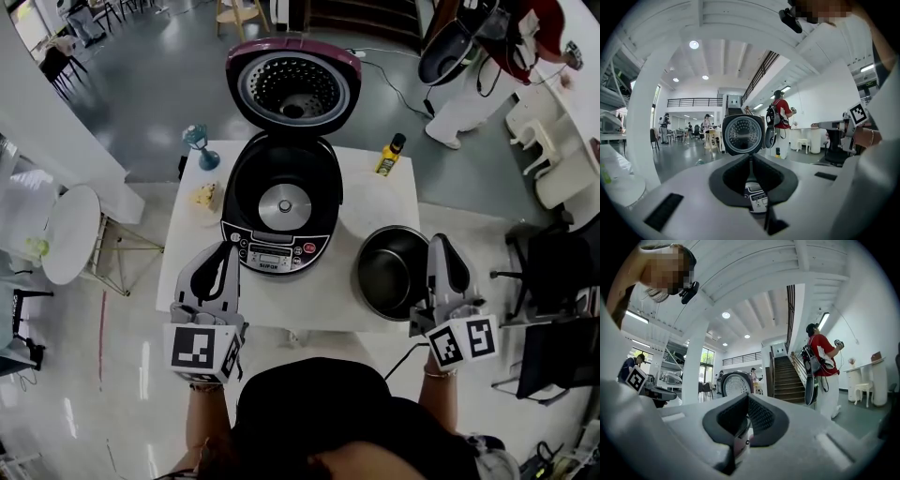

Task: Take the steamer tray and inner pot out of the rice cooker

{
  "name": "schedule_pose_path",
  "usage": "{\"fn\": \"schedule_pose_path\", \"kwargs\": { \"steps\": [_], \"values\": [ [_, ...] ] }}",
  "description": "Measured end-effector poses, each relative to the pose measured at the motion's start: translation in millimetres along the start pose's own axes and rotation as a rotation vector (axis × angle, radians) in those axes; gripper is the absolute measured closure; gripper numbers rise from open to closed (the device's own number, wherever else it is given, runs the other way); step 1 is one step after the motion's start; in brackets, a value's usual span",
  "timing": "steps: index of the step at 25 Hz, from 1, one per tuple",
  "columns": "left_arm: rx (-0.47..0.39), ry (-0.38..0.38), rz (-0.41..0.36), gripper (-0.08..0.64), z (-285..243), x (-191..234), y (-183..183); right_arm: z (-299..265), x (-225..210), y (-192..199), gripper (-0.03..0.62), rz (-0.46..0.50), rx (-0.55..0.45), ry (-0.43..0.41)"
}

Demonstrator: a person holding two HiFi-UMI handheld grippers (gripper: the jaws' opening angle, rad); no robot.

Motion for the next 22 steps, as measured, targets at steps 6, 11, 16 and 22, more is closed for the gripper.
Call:
{"fn": "schedule_pose_path", "kwargs": {
  "steps": [6, 11, 16, 22],
  "values": [
    [-0.016, 0.036, 0.002, 0.537, -3, -8, -2, 8, 5, 6, 0.587, 0.019, 0.027, -0.010],
    [-0.007, 0.049, -0.005, 0.537, -5, -14, -5, 10, 9, 9, 0.587, 0.047, 0.034, -0.021],
    [-0.008, 0.067, -0.031, 0.537, -8, -20, -6, 10, 9, 13, 0.586, 0.059, 0.043, -0.008],
    [-0.003, 0.061, -0.032, 0.537, -10, -20, -4, 11, 6, 16, 0.586, 0.058, 0.047, 0.004]
  ]
}}
Point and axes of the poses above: the fingertips, and each gripper's own axes: z backward along the fingers, x to its left, y out of its underside, the point moved 4 cm from there along z, backward along the fingers, and after that the axes turned 9 degrees about z, right-handed, at the moved point
